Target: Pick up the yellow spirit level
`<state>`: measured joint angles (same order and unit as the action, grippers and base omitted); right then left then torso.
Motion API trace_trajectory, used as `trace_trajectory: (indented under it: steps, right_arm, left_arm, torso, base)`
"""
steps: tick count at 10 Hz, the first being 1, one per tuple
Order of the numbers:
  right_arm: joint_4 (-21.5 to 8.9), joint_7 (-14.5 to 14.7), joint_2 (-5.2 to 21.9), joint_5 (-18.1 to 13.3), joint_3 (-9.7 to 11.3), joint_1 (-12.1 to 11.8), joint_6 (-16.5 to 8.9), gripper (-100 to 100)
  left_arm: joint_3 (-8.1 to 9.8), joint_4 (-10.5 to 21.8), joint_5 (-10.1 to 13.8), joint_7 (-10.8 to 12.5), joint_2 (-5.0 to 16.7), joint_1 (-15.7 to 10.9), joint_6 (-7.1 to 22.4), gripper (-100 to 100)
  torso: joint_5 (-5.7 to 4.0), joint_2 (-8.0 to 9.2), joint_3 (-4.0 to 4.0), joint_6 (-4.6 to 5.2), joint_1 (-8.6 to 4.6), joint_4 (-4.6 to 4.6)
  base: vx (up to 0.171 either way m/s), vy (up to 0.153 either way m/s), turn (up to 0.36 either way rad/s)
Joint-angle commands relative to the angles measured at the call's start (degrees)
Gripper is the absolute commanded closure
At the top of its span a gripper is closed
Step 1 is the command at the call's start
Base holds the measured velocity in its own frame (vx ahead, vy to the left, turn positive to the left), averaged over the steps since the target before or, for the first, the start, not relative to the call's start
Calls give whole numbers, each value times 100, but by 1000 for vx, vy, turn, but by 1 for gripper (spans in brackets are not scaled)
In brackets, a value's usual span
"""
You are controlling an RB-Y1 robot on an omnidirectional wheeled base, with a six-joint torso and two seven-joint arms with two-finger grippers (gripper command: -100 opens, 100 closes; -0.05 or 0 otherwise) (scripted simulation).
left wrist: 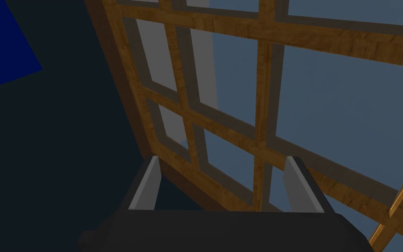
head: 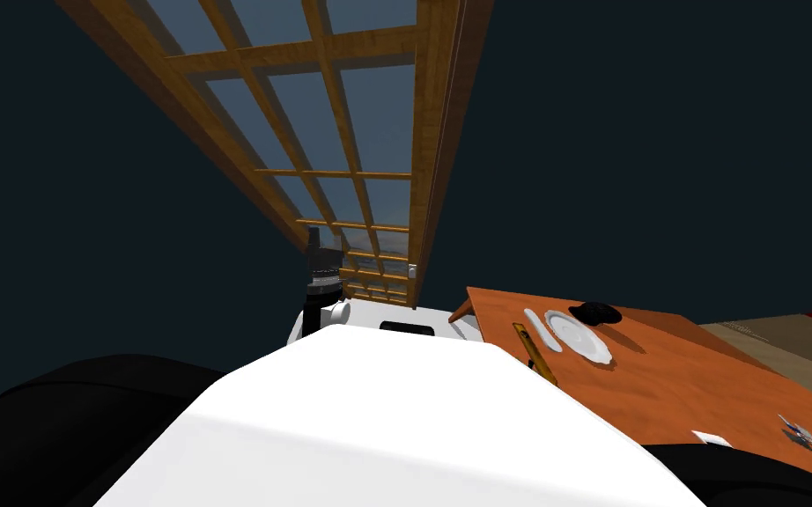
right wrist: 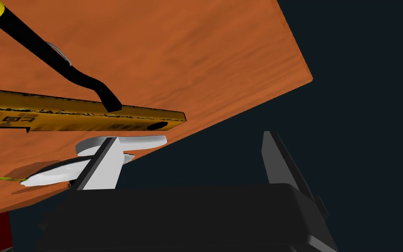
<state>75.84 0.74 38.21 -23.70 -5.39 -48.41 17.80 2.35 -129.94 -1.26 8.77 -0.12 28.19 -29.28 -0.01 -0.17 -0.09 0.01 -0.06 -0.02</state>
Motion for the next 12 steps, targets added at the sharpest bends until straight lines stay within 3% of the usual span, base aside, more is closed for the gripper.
trace_trajectory:
  steps: [1,2,4,9,12]
  right_arm:
    - [-252,-12,76,-91,12,-45,27,-100]
    - [-425,-18,173,-294,57,-81,68,-100]
    - [-584,-18,173,-294,57,-81,68,-100]
    - [-1441,-58,401,-913,246,-130,218,-100]
    - [-1870,-77,452,-1119,325,-128,276,-100]
  left_arm:
    - [0,0,0,0,0,0,0,0]
    - [1,0,0,0,0,1,0,0]
    - [1,0,0,0,0,1,0,0]
    - [1,0,0,0,0,1,0,0]
    - [1,0,0,0,0,1,0,0]
  torso:
    - [0,0,0,0,0,0]
    - [0,3,1,6,-1,0]
    - [-2,3,1,4,-3,0]
    - [-1,1,0,6,-3,0]
    - [-1,1,1,4,-2,0]
  base:
    - [31,-15,99]
    - [32,-20,146]
    - [22,-14,71]
    - [34,-15,155]
    - [33,-22,117]
